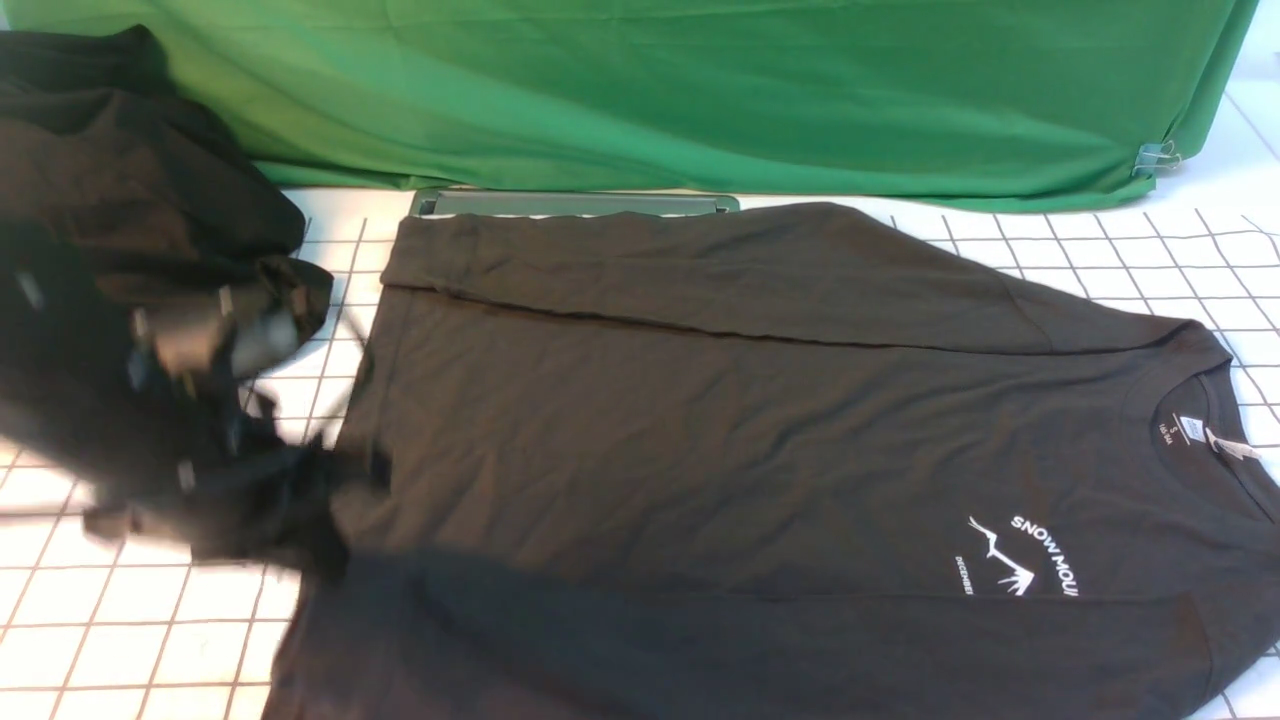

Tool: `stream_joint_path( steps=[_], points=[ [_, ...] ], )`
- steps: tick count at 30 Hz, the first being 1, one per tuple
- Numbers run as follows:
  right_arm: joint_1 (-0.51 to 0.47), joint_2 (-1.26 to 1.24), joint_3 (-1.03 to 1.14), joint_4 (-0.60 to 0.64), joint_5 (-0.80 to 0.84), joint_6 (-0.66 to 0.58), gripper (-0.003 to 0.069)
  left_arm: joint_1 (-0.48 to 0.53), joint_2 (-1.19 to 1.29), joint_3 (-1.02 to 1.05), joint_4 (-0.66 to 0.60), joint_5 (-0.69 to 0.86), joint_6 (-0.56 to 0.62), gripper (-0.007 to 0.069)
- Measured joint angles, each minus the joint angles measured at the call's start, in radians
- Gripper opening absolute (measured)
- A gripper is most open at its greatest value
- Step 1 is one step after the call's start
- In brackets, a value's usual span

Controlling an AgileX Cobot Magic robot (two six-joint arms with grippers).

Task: Fold a long-sleeved shirt over a white checkered tablecloth.
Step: 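Fold the left side of the black T-shirt inward over its body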

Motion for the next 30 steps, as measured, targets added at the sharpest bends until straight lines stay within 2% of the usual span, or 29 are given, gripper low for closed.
stream_joint_path(
  steps=[7, 11, 15, 21, 30],
  points=[
    [0.000, 0.000, 0.000, 0.000, 0.000, 0.002, 0.0144, 0.000, 0.092, -0.365, 0.012, 0.138, -0.048, 0.0014],
    [0.000, 0.000, 0.000, 0.000, 0.000, 0.002, 0.0150, 0.000, 0.201, -0.464, 0.057, 0.150, -0.076, 0.0014],
    [0.000, 0.000, 0.000, 0.000, 0.000, 0.002, 0.0156, 0.000, 0.314, -0.500, 0.083, 0.125, -0.083, 0.0014],
    [0.000, 0.000, 0.000, 0.000, 0.001, 0.002, 0.0165, 0.000, 0.484, -0.524, 0.088, -0.013, -0.092, 0.0042],
    [0.000, 0.000, 0.000, 0.000, 0.002, 0.002, 0.0176, 0.000, 0.605, -0.727, 0.197, -0.051, -0.178, 0.0332]
  ],
)
